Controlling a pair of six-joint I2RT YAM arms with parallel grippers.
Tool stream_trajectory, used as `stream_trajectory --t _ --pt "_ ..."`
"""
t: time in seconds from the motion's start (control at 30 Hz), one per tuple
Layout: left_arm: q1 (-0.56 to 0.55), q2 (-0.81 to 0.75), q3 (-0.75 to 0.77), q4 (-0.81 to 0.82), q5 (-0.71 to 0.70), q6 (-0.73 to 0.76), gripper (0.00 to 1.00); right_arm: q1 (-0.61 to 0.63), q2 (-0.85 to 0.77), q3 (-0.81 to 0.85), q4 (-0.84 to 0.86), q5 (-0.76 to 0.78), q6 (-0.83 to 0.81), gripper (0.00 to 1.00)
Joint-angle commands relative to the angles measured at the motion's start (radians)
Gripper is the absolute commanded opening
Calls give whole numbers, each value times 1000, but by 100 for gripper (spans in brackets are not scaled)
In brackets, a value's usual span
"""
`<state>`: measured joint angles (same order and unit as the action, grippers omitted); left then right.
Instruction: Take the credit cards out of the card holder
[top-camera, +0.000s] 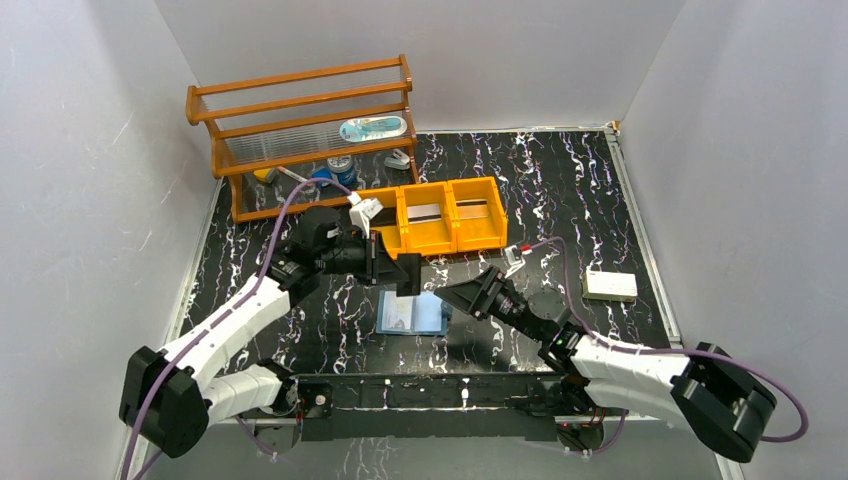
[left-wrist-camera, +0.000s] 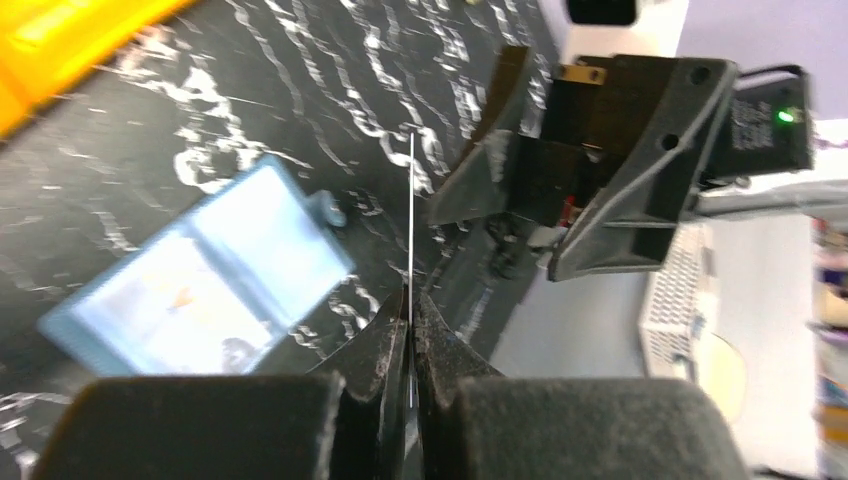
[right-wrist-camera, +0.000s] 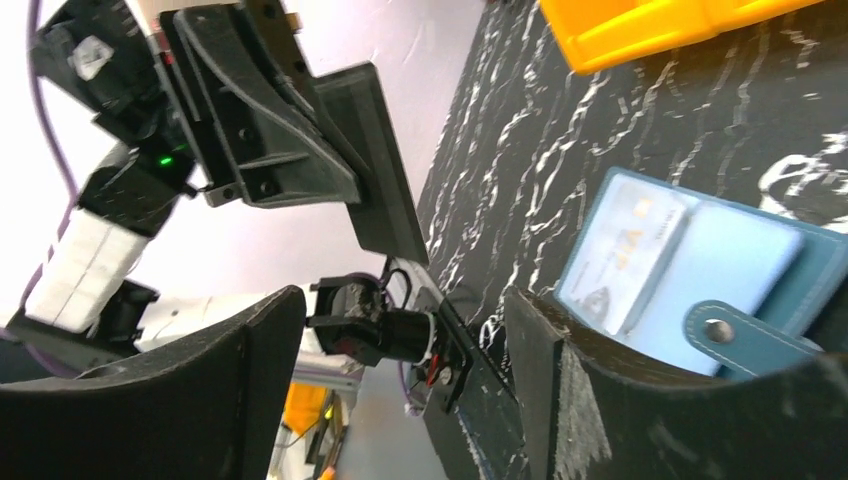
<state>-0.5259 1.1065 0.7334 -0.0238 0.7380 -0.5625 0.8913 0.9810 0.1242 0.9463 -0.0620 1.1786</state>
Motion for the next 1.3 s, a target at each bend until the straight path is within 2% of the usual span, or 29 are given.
stream_trajectory --t 0.0,0.1,0.27,0.37,0.47,0.67,0.83,1.1,1.27 --pt "-1 -55 111 -262 -285 215 0 -2 -102 0 -195 140 -12 83" --pt "-3 -51 155 -320 -429 292 0 -2 -159 -5 -276 184 -10 84" --pt "-4 -30 200 -345 -527 420 0 -2 -211 -8 -344 225 -11 85" --pt "-4 -15 223 -349 -611 567 0 -2 -219 -8 -358 232 -11 85" --pt "-5 8 236 -340 -610 755 0 -2 -216 -8 -360 236 -10 85" --pt "-8 107 257 -300 -713 1067 0 -2 -205 -2 -361 238 -11 85" --pt "-8 216 286 -186 -785 1277 0 -2 -192 3 -357 239 -9 85" --pt "-4 394 398 -126 -747 1442 0 -3 -177 15 -359 253 -9 86" --pt "9 474 429 -134 -763 1462 0 -5 -177 33 -386 264 -12 88"
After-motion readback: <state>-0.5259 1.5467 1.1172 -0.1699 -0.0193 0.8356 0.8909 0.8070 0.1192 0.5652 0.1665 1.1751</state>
